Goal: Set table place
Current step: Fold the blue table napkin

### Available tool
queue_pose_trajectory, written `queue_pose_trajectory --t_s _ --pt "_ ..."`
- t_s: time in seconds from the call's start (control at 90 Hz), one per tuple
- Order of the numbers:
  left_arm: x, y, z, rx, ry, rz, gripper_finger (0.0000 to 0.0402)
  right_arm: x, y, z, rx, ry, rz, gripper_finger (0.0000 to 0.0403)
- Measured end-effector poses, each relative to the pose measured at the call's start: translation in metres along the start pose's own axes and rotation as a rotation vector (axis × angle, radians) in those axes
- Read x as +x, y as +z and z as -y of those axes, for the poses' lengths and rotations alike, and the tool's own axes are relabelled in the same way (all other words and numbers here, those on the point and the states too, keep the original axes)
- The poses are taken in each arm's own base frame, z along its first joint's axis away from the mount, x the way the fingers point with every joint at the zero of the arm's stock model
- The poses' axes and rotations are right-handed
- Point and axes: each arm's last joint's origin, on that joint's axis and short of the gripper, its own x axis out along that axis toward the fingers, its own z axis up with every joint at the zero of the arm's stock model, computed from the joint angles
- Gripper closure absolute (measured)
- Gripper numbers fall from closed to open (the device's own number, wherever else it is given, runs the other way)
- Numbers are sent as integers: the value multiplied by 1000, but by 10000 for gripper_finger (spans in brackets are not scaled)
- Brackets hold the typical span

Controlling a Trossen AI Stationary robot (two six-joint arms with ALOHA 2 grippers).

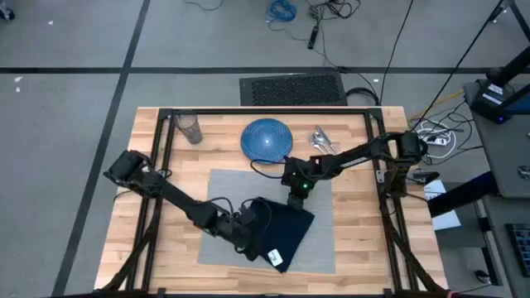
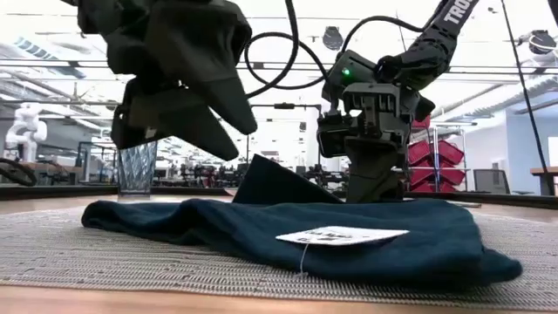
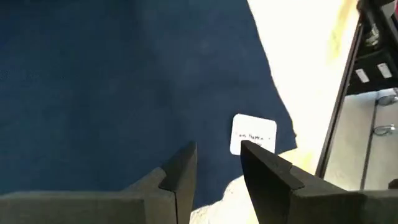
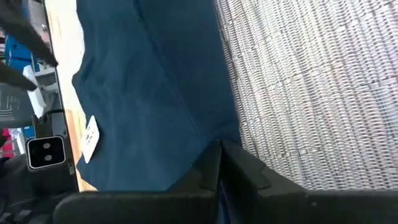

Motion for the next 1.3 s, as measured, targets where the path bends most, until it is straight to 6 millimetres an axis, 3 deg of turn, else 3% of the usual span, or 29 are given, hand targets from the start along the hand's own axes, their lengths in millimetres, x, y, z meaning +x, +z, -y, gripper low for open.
queue_pose_trajectory --t_s 0.244,0.533,0.689,0.844,1.033,1.3 --pt "0 2 -1 -6 14 12 291 0 0 0 6 -4 3 403" --pt "0 12 -34 -52 298 -1 291 -7 3 0 40 -60 52 403" --pt "-2 12 -40 -66 331 -69 291 -29 3 -15 27 -101 120 403" --pt "-9 4 -39 -54 371 -93 291 -42 -16 -38 -20 -128 53 403" --pt "-3 20 -39 62 291 -74 291 -24 -37 -64 -81 -122 -7 403" --pt "3 49 -54 158 244 -116 291 8 -51 -69 -55 -152 -32 403"
